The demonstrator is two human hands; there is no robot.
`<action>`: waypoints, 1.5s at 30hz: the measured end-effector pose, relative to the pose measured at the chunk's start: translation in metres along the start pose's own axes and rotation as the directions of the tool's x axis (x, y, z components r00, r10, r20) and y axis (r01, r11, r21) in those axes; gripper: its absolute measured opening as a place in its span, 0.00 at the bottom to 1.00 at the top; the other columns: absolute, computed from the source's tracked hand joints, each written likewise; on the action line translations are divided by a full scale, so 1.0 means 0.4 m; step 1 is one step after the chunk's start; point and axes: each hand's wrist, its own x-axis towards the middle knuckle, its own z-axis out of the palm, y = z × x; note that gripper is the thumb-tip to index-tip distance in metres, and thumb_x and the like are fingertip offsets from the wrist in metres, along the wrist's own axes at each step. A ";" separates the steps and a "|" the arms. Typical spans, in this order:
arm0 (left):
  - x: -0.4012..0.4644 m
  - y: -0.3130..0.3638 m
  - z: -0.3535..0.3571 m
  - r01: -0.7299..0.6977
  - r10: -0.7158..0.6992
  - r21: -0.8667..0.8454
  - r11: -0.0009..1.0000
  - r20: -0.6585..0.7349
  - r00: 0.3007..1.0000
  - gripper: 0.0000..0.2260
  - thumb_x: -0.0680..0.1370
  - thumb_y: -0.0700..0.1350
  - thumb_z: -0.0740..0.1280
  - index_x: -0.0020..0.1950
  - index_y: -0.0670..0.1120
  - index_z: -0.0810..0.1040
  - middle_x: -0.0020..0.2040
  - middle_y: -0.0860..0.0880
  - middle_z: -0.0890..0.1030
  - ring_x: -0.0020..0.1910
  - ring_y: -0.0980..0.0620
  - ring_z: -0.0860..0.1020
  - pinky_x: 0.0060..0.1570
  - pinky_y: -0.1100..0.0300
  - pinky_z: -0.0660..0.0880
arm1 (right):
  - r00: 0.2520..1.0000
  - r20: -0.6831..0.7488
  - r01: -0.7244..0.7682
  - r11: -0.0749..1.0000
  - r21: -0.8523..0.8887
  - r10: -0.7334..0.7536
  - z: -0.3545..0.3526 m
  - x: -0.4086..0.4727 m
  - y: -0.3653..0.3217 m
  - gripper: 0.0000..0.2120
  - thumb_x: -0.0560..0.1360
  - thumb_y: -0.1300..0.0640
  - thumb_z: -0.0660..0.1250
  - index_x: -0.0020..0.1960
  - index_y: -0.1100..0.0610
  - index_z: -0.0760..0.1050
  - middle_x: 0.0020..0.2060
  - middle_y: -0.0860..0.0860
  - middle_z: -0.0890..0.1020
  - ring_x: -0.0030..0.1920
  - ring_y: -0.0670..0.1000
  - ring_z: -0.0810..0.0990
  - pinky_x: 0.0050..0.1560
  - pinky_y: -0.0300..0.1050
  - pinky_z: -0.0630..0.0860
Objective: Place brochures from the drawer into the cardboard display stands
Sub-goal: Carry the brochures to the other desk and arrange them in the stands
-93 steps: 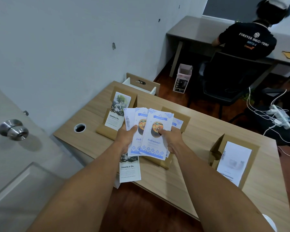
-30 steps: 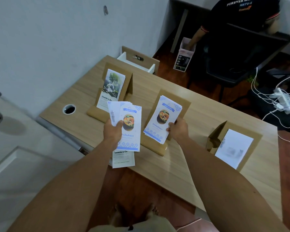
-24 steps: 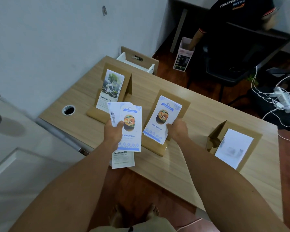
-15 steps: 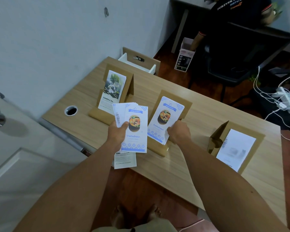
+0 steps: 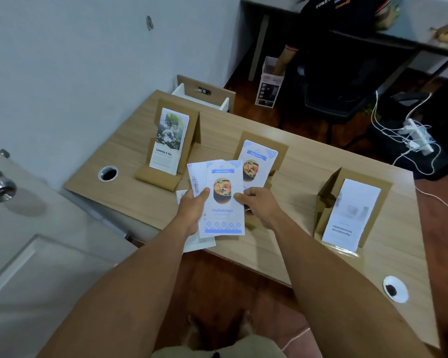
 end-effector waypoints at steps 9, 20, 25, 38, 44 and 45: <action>-0.083 -0.086 0.050 -0.066 0.071 0.131 0.989 -0.033 0.997 0.12 0.80 0.49 0.69 0.62 0.47 0.80 0.55 0.44 0.85 0.52 0.41 0.85 0.52 0.38 0.82 | 0.966 -0.225 -0.120 0.992 0.047 0.128 -0.153 -0.123 0.135 0.08 0.78 0.66 0.63 0.44 0.58 0.78 0.47 0.60 0.86 0.44 0.56 0.84 0.45 0.55 0.81; -0.198 -0.278 0.164 -0.045 0.060 0.096 0.994 -0.154 0.986 0.08 0.79 0.47 0.70 0.57 0.48 0.81 0.55 0.42 0.86 0.52 0.39 0.85 0.55 0.37 0.81 | 0.947 -0.221 -0.273 0.946 -0.175 0.233 -0.312 -0.158 0.360 0.17 0.74 0.70 0.56 0.59 0.68 0.76 0.53 0.62 0.82 0.48 0.60 0.82 0.39 0.50 0.81; -0.242 -0.343 0.196 -0.032 0.050 0.102 0.994 -0.184 0.982 0.11 0.78 0.49 0.71 0.58 0.47 0.82 0.53 0.44 0.86 0.51 0.41 0.86 0.54 0.37 0.81 | 0.961 -0.172 -0.254 0.935 -0.246 0.215 -0.312 -0.174 0.361 0.13 0.75 0.68 0.58 0.54 0.67 0.79 0.50 0.63 0.83 0.50 0.63 0.83 0.44 0.55 0.82; -0.281 -0.301 0.232 -0.035 0.039 0.087 0.996 -0.053 0.998 0.10 0.79 0.46 0.71 0.60 0.46 0.81 0.54 0.42 0.86 0.52 0.39 0.85 0.54 0.35 0.81 | 0.959 -0.257 -0.185 0.954 -0.234 0.123 -0.322 -0.228 0.261 0.13 0.79 0.57 0.62 0.37 0.61 0.68 0.34 0.55 0.74 0.34 0.54 0.73 0.34 0.44 0.67; -0.307 -0.255 0.268 0.006 -0.011 0.035 0.999 0.136 0.991 0.13 0.80 0.43 0.71 0.64 0.43 0.79 0.54 0.39 0.86 0.51 0.38 0.85 0.56 0.34 0.79 | 0.996 0.038 -0.090 0.987 0.136 0.086 -0.307 -0.288 0.196 0.14 0.76 0.48 0.74 0.52 0.58 0.80 0.40 0.51 0.84 0.37 0.48 0.82 0.35 0.42 0.78; -0.305 -0.252 0.277 0.016 -0.021 0.034 0.999 0.168 0.986 0.15 0.80 0.44 0.71 0.65 0.43 0.79 0.55 0.39 0.86 0.53 0.37 0.85 0.56 0.34 0.79 | 0.996 0.052 -0.079 0.987 0.143 0.072 -0.308 -0.292 0.198 0.11 0.75 0.51 0.75 0.50 0.58 0.79 0.40 0.50 0.84 0.37 0.48 0.82 0.34 0.41 0.77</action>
